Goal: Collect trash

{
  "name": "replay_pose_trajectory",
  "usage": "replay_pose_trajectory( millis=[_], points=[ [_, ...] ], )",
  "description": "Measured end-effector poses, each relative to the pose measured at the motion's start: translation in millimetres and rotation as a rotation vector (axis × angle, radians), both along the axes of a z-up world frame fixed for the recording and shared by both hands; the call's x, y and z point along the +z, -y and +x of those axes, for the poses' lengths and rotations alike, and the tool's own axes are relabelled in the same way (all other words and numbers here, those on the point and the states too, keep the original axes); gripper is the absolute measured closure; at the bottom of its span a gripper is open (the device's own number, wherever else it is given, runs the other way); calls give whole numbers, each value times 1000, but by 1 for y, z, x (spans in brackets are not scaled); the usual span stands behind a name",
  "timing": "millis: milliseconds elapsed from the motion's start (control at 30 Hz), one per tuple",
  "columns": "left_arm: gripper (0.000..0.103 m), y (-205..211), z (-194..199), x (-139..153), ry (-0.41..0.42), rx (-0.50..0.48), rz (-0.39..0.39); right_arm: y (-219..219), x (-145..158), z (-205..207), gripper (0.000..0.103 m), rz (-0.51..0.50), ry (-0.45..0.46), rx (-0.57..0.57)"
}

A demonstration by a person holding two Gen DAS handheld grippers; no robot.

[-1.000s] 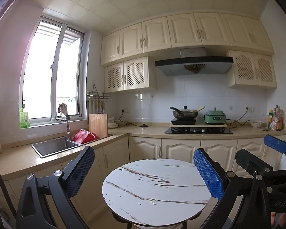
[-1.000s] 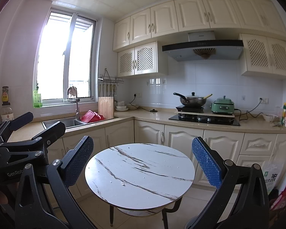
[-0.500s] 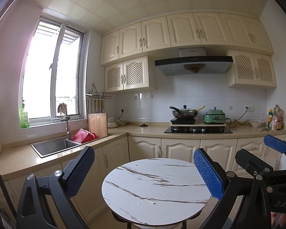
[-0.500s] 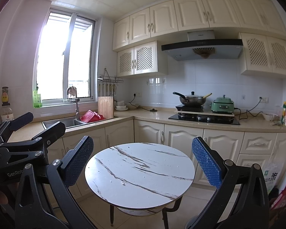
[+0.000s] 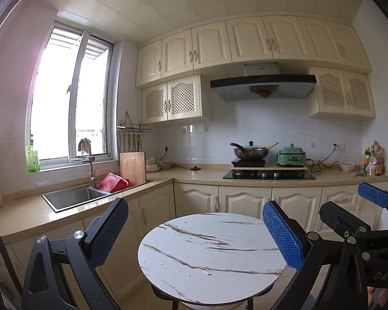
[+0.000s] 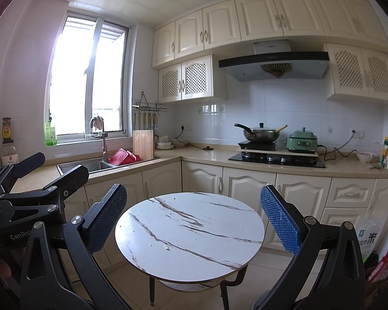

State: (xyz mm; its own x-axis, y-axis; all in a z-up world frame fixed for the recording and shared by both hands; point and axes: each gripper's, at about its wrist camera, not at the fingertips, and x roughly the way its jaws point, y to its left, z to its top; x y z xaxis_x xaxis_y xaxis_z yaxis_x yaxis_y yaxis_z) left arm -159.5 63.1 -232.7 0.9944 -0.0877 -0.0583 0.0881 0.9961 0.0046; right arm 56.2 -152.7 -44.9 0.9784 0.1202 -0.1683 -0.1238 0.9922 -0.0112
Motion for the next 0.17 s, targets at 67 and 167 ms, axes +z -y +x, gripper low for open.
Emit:
replay_pose_trajectory(
  millis=[67, 167],
  points=[
    [1, -4, 1, -3, -2, -3, 1, 0, 0, 0, 0, 0, -1, -1],
    [1, -7, 4, -5, -5, -5, 5, 0, -2, 3, 0, 4, -4, -4]
  ],
)
